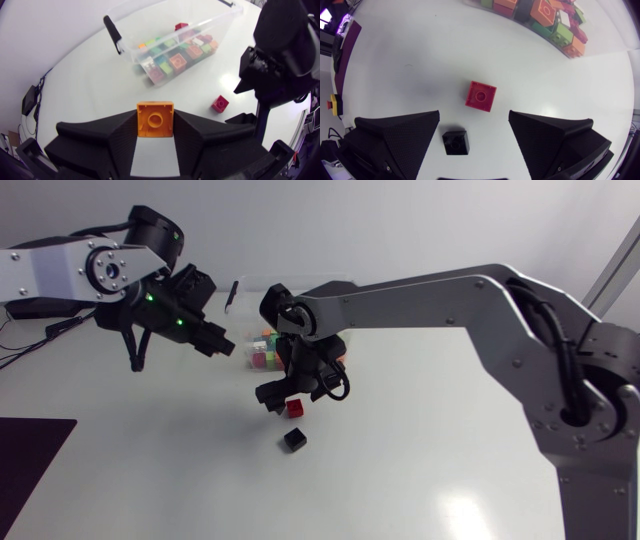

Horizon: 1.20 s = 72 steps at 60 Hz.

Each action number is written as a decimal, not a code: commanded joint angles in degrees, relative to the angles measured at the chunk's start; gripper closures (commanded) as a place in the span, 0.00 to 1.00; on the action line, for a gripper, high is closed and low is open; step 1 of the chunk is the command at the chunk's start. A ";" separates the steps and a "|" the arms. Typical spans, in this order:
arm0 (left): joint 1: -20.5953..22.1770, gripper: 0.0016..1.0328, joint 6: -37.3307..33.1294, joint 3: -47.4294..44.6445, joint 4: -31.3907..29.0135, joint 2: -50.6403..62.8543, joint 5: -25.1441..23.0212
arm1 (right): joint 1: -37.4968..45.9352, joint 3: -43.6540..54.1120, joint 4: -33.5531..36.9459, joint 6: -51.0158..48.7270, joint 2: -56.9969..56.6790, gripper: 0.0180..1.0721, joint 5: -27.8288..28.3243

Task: Place the duplo bricks in the container

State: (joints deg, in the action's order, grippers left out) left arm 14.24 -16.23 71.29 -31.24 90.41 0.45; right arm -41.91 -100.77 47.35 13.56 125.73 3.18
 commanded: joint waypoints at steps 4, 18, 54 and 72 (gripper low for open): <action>-1.76 0.69 1.38 3.24 1.63 -3.31 -1.59 | 0.51 -4.96 3.10 2.96 4.35 0.09 -0.54; -2.81 0.69 1.81 4.91 5.58 -4.63 -4.23 | 0.60 -12.08 8.02 4.63 9.44 0.19 -2.56; -3.52 0.69 5.24 7.20 12.17 -3.05 -5.81 | -0.28 -13.75 8.19 5.95 12.70 0.58 -3.71; -1.32 0.68 6.91 10.28 15.34 1.70 -6.60 | -0.28 -6.72 5.47 4.54 5.49 0.68 -3.97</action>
State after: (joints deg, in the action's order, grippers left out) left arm 11.92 -11.29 78.74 -16.97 89.45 -5.74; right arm -41.69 -111.00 53.43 17.80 134.67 -0.27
